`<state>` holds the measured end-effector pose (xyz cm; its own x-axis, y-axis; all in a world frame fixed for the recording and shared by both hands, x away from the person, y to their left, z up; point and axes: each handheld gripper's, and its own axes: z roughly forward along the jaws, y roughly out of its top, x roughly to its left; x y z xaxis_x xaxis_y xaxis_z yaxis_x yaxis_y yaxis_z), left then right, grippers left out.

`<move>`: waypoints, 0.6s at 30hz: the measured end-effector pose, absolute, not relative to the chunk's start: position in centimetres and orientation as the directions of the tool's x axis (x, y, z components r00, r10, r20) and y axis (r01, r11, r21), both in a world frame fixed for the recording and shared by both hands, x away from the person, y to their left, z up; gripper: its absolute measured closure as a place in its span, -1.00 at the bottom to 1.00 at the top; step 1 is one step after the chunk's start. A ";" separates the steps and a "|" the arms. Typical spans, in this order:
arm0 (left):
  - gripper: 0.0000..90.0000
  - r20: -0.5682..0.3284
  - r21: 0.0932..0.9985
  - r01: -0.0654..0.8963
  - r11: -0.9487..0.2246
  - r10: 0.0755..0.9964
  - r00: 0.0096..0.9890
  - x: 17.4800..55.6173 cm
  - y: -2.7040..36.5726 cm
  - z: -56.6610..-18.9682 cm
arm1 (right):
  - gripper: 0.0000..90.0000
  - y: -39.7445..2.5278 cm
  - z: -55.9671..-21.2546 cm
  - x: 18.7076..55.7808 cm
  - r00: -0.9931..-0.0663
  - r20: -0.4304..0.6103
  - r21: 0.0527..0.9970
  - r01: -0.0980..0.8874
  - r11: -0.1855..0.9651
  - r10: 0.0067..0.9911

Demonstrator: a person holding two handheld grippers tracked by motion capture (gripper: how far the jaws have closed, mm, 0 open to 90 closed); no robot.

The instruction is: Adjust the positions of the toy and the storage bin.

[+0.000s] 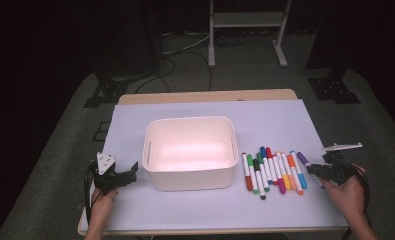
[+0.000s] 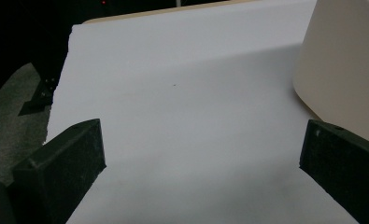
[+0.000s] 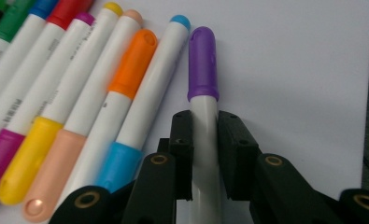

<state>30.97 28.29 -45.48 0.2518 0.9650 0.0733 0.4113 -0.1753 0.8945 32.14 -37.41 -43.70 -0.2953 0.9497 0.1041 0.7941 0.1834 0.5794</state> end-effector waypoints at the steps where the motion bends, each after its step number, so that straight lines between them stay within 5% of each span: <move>1: -1.00 0.073 0.894 0.411 -0.175 0.965 0.252 31.0 28.3 -45.5 | 0.68 -37.4 -43.7 32.1 -0.295 0.104 0.579 0.794 0.183 0.950; 18: -1.00 0.072 0.896 0.408 -0.174 0.965 0.253 31.0 28.3 -45.5 | 0.68 -35.0 -36.9 31.6 -0.474 0.271 0.673 0.716 0.187 0.838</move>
